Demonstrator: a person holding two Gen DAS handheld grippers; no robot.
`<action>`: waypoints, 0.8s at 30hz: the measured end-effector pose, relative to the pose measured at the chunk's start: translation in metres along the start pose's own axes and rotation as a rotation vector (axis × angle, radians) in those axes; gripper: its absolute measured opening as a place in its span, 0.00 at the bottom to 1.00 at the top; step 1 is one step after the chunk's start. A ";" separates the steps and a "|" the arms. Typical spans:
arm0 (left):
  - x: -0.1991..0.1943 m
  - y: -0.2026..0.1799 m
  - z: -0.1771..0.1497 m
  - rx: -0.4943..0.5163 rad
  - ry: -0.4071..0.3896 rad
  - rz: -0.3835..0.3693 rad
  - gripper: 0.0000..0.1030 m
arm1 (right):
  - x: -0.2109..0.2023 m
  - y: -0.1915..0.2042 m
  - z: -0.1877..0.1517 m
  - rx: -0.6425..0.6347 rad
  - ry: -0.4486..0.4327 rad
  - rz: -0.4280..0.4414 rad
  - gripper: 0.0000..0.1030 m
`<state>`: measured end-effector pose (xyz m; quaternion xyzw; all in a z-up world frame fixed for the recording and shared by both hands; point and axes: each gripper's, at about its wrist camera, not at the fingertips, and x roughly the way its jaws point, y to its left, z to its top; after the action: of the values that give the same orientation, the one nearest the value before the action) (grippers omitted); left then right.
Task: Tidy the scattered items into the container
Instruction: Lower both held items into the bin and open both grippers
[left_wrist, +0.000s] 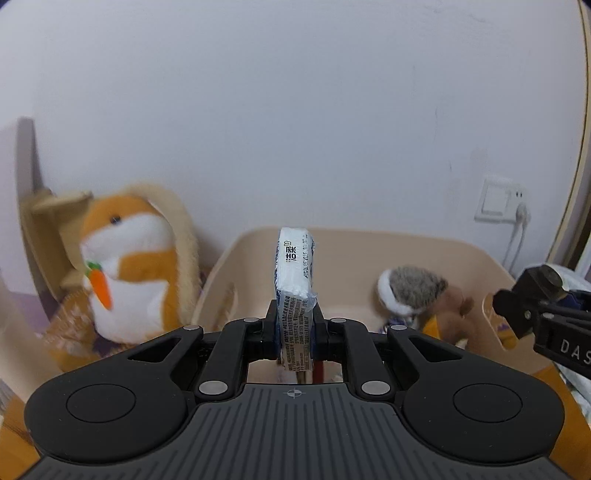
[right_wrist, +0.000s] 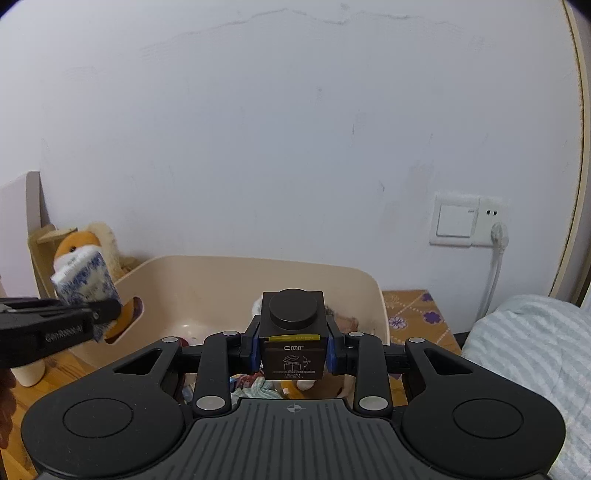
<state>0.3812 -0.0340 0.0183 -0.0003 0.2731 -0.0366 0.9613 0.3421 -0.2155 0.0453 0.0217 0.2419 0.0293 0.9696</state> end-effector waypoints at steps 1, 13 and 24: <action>0.004 0.000 -0.002 0.003 0.006 0.005 0.13 | 0.004 -0.001 0.000 -0.002 0.008 -0.003 0.28; 0.028 -0.004 -0.014 0.041 0.062 0.003 0.13 | 0.035 0.001 -0.011 -0.046 0.101 -0.017 0.28; 0.015 -0.004 -0.020 0.042 0.019 0.008 0.70 | 0.034 0.000 -0.017 -0.053 0.121 0.004 0.41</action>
<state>0.3834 -0.0384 -0.0068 0.0214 0.2813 -0.0383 0.9586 0.3636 -0.2131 0.0145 -0.0053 0.2990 0.0387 0.9535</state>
